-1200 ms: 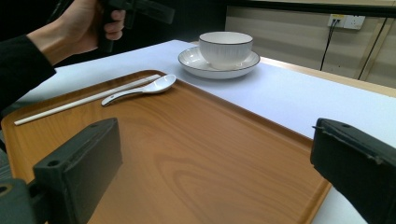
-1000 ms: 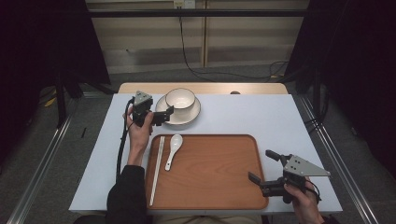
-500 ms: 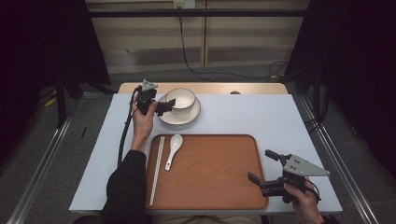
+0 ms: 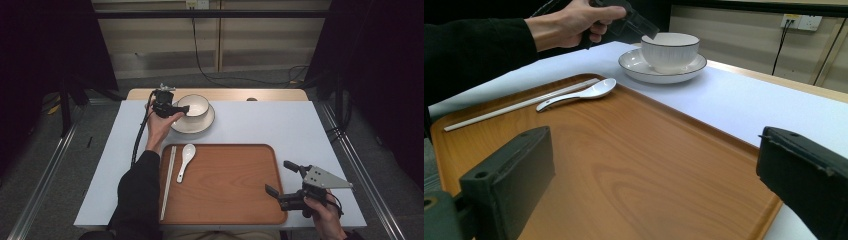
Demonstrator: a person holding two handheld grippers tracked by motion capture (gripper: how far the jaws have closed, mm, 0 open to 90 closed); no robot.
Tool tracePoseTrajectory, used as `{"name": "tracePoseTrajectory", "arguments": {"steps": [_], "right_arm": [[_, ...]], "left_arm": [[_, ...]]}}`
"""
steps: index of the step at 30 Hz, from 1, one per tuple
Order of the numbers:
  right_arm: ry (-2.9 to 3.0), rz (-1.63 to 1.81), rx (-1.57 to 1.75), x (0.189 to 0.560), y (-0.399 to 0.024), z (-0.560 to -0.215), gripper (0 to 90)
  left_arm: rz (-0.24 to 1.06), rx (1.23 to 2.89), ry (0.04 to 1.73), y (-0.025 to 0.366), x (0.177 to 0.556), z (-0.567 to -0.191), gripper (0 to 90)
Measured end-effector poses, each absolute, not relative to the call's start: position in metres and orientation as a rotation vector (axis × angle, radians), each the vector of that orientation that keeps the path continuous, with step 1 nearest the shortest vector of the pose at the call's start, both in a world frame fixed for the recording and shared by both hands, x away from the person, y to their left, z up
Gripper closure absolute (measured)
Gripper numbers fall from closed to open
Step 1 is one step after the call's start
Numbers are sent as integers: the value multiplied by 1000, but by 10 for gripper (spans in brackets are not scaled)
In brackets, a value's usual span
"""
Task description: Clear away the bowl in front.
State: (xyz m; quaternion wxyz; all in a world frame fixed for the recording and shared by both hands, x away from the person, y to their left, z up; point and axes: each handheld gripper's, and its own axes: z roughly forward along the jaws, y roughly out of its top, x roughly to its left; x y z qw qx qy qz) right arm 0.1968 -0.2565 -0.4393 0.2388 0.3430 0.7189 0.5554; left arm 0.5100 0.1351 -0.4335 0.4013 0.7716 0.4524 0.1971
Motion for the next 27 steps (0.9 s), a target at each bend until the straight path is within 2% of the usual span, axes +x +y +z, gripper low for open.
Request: {"name": "tracePoseTrajectory", "arguments": {"steps": [1,3,7,11,14,17,19,27], "right_arm": [[1969,1521,939,197,-257,-439,19],[1980,1528,934,197,-257,-439,19],[1973,1531,939,197,-257,-440,19],[1973,1533,936,197,-257,-439,19],[1975,1529,934,197,-257,-440,19],[1974,1532,937,197,-257,-440,19],[1974,1527,943,197,-257,-439,19],[1972,1517,946,197,-256,-440,19]], "left_arm": [[504,1957,1138,134,510,-435,253],[481,1969,1125,132,511,-439,393],[455,1941,1161,131,515,-444,414],[439,1962,1200,132,518,-447,526],[440,1968,1241,133,520,-449,570],[451,1959,1287,135,521,-448,576],[405,1965,1270,139,521,-449,609],[392,1986,1279,138,521,-451,708]]}}
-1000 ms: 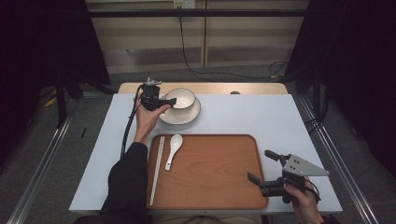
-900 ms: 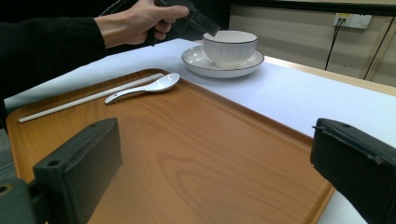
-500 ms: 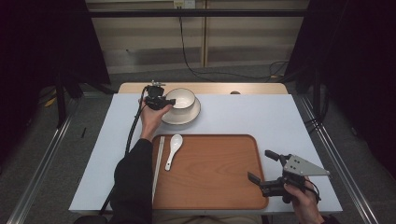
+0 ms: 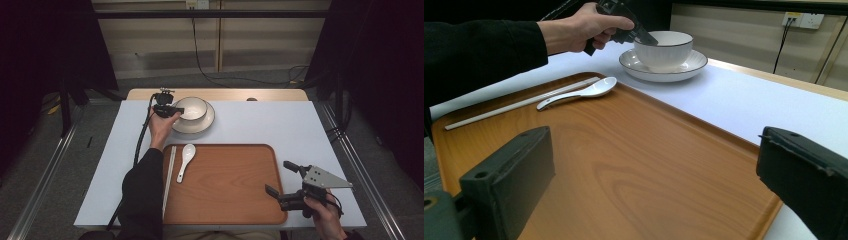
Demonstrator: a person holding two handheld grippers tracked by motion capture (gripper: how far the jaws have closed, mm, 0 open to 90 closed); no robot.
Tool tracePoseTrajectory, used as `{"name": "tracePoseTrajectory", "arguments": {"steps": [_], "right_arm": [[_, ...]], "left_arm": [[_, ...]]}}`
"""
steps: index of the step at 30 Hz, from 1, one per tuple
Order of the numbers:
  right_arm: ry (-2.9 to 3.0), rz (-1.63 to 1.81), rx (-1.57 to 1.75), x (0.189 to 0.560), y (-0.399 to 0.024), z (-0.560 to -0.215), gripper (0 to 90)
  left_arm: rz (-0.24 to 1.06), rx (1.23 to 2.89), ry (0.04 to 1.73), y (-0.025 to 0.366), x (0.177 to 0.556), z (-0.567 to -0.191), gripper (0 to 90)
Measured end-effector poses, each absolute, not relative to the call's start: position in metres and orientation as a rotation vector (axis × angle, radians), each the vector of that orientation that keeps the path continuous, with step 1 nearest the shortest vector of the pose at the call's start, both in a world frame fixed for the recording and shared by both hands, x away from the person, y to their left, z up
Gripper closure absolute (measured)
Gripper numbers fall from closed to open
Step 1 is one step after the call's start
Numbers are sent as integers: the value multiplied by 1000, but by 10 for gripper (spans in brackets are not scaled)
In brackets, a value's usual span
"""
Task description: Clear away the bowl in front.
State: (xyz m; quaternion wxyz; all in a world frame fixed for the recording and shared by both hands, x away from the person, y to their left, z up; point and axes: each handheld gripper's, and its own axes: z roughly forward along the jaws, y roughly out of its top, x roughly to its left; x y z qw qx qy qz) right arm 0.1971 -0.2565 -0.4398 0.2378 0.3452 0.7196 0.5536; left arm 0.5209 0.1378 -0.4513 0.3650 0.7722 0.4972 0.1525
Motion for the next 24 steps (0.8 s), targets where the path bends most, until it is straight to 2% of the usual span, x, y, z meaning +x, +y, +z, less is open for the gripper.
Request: {"name": "tracePoseTrajectory", "arguments": {"steps": [4,24], "right_arm": [[1985,1521,938,197,-257,-440,19],[1981,1526,940,197,-257,-440,19]], "left_arm": [[364,1979,1283,138,521,-453,814],[305,1993,1294,141,523,-456,813]]}}
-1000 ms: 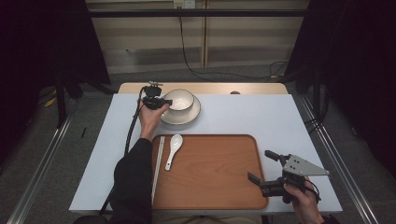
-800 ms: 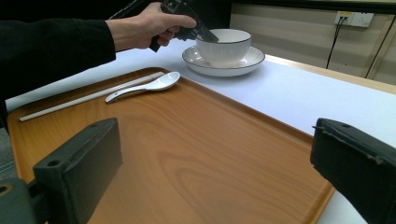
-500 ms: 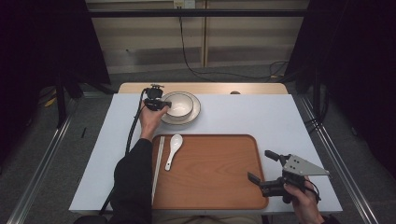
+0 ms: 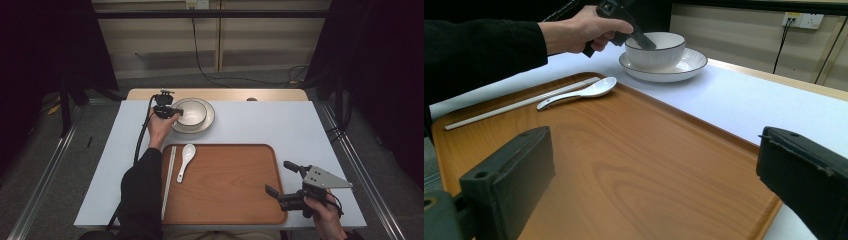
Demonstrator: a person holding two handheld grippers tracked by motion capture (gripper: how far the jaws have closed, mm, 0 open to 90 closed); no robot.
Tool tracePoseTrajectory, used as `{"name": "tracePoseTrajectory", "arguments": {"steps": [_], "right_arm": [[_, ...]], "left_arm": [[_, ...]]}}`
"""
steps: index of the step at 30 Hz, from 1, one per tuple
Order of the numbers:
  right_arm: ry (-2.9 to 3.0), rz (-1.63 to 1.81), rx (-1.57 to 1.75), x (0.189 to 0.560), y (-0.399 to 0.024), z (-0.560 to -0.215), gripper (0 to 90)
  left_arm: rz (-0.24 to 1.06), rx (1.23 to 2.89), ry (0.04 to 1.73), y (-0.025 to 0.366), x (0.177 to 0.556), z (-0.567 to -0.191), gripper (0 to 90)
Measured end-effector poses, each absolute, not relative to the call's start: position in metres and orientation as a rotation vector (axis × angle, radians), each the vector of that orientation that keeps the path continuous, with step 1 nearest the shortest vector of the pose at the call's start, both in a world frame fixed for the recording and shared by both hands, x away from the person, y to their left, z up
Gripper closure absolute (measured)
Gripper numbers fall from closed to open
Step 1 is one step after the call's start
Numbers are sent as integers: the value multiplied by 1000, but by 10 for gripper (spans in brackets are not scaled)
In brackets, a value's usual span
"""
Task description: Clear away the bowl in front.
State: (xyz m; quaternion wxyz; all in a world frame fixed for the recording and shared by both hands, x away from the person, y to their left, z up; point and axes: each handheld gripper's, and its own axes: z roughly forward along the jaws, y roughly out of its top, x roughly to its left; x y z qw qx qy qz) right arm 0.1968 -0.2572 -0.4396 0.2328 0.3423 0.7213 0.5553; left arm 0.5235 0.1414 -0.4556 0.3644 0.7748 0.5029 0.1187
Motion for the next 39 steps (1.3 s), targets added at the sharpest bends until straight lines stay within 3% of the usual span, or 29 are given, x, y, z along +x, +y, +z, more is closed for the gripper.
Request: {"name": "tracePoseTrajectory", "arguments": {"steps": [39], "right_arm": [[1977,1527,938,197,-258,-439,19]], "left_arm": [[235,1874,1353,147,515,-453,823]]}}
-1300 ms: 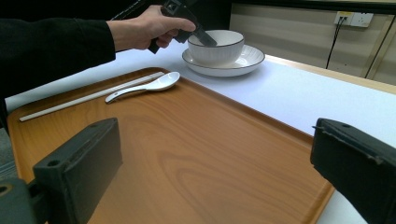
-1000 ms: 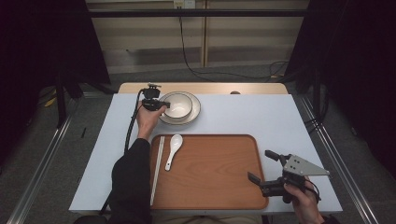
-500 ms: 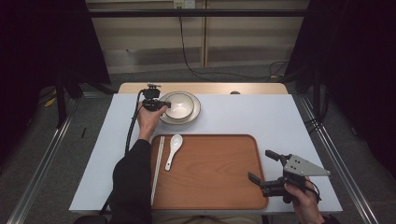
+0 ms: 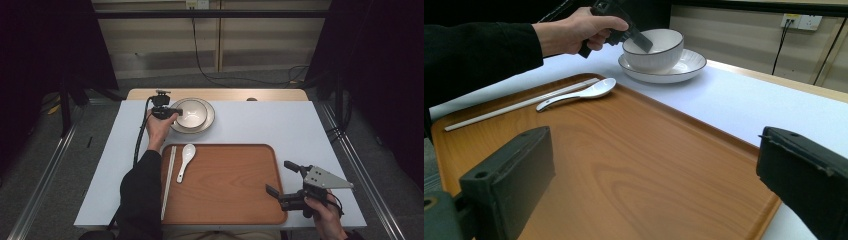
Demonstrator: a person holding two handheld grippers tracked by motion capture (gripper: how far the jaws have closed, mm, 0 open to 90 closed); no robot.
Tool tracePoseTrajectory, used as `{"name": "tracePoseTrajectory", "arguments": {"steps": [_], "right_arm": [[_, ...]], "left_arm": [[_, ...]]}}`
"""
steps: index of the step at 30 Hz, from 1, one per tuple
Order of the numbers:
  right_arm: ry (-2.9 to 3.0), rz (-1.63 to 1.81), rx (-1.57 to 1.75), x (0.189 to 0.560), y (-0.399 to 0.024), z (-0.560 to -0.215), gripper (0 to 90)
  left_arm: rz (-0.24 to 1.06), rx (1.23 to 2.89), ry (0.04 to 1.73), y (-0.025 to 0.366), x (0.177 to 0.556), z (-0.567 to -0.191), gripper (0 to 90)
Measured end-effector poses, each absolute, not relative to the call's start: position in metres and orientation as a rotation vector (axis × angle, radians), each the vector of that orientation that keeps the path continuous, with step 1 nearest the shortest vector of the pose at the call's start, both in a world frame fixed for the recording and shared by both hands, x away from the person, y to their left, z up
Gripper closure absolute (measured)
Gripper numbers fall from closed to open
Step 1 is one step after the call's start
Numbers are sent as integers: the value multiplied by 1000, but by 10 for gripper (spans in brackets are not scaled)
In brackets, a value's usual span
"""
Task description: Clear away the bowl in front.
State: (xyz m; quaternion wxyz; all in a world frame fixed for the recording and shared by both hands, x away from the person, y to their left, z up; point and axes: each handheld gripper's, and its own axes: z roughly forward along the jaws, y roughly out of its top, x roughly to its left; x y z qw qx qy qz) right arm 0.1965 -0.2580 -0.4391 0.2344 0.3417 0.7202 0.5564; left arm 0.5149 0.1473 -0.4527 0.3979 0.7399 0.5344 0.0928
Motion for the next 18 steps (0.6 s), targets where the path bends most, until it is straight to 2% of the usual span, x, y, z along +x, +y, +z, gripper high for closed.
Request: {"name": "tracePoseTrajectory", "arguments": {"steps": [8,18], "right_arm": [[1976,1523,937,196,-258,-439,19],[1964,1519,943,196,-258,-439,19]], "left_arm": [[243,1846,1378,153,513,-450,822],[253,1850,1331,157,505,-436,821]]}}
